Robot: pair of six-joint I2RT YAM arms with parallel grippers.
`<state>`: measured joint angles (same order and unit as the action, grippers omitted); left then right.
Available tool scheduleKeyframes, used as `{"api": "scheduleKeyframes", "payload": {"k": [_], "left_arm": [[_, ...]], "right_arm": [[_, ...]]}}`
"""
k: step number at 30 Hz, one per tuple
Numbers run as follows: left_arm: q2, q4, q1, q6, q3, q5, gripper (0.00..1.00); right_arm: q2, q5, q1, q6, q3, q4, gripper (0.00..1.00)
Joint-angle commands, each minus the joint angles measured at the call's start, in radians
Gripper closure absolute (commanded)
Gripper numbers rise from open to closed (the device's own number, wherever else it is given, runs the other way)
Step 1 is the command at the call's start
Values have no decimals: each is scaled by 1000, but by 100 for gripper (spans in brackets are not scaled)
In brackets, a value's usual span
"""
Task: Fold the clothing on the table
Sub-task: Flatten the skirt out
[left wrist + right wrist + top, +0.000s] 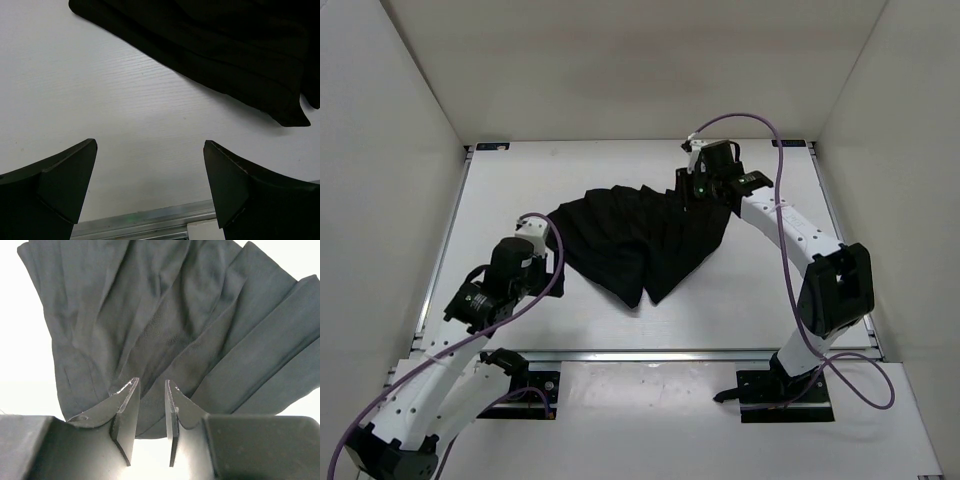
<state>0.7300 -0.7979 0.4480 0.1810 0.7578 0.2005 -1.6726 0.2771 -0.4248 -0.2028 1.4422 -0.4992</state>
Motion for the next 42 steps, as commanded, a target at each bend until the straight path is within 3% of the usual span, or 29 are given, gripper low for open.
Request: {"api": "scheduleKeyframes", "payload": {"k": [1, 5, 11, 12, 14, 15, 16, 17, 18, 19, 21, 22, 24, 27, 32, 42], "left_arm": [[-43, 23, -5, 20, -15, 53, 2], [-66, 42, -63, 12, -23, 31, 1], [-127, 78, 37, -20, -43, -16, 2], [-133, 78, 37, -17, -44, -6, 10], [-129, 77, -12, -14, -38, 2, 55], [-130, 74, -32, -21, -44, -7, 67], [-124, 74, -51, -32, -34, -24, 87], [-121, 75, -75, -57, -22, -83, 96], [-113, 69, -90, -57, 0, -160, 99], [-94, 60, -92, -45, 14, -196, 98], [-57, 64, -86, 59, 38, -326, 72], [-53, 103, -69, 125, 32, -366, 47], [-31, 245, -11, 291, -58, -464, 32], [25, 380, 66, 421, -161, -458, 27], [140, 572, 122, 601, -277, -466, 32], [275, 867, 209, 833, -414, -316, 33]], "right_arm": [[45, 14, 14, -12, -32, 60, 75], [89, 50, 34, -32, -92, 111, 76], [149, 69, 47, -47, -186, 143, 75], [157, 74, 47, -47, -198, 145, 75], [177, 74, 55, -52, -227, 152, 75], [186, 79, 55, -58, -230, 156, 75], [200, 83, 63, -50, -239, 156, 76], [206, 74, 64, -52, -246, 154, 75], [220, 79, 66, -58, -253, 143, 75], [235, 76, 67, -58, -265, 146, 75], [261, 70, 72, -61, -279, 145, 75], [277, 70, 67, -64, -299, 140, 75], [307, 68, 64, -81, -350, 159, 75], [367, 66, 58, -102, -442, 186, 76], [427, 80, 63, -126, -569, 218, 76], [455, 129, 90, -125, -624, 263, 76]]}}
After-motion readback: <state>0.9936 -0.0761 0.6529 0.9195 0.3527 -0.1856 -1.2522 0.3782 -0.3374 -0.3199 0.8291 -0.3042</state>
